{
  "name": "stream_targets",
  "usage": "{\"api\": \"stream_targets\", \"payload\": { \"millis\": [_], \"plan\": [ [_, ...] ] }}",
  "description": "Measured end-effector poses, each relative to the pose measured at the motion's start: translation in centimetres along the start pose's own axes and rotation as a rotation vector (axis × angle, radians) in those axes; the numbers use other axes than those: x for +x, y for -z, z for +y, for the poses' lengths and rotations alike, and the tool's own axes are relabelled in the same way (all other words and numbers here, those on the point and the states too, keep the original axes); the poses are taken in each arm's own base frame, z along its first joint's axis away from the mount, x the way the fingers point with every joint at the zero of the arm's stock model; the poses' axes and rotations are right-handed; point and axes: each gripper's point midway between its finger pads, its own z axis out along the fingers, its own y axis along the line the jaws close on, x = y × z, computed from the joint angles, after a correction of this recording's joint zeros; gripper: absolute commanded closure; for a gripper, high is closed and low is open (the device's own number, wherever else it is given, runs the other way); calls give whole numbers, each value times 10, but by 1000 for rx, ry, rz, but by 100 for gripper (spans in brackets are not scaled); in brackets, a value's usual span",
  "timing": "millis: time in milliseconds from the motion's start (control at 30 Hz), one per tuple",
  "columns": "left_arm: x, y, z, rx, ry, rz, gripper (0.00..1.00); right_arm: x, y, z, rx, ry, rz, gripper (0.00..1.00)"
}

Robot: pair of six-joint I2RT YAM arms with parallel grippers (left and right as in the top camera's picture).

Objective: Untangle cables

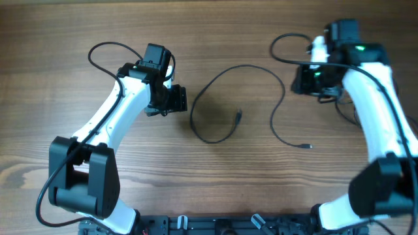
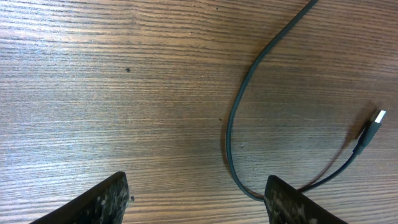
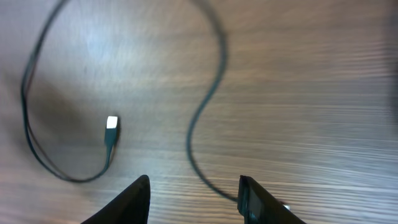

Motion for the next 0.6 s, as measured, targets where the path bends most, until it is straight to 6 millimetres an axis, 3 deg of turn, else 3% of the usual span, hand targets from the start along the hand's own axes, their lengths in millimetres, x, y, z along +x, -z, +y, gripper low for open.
{"api": "stream_targets", "payload": {
  "millis": [100, 167, 300, 367, 467, 600],
  "plan": [
    [-1, 0, 3, -19, 0, -7, 28, 24, -42, 36, -18, 40, 159, 59],
    [-3, 0, 8, -36, 9, -14, 23, 34, -57, 56, -16, 29, 203, 58],
    [-16, 6, 46, -67, 158, -42, 15, 52, -84, 113, -24, -44, 219, 57],
    [-20, 9, 61, -74, 208, -49, 15, 57, -93, 130, -32, -67, 200, 57],
    [-25, 14, 87, -83, 285, -63, 14, 75, -111, 134, -9, -102, 209, 57],
    [-26, 15, 92, -76, 304, -64, 14, 89, -135, 119, 60, -153, 183, 57]
  ]
}}
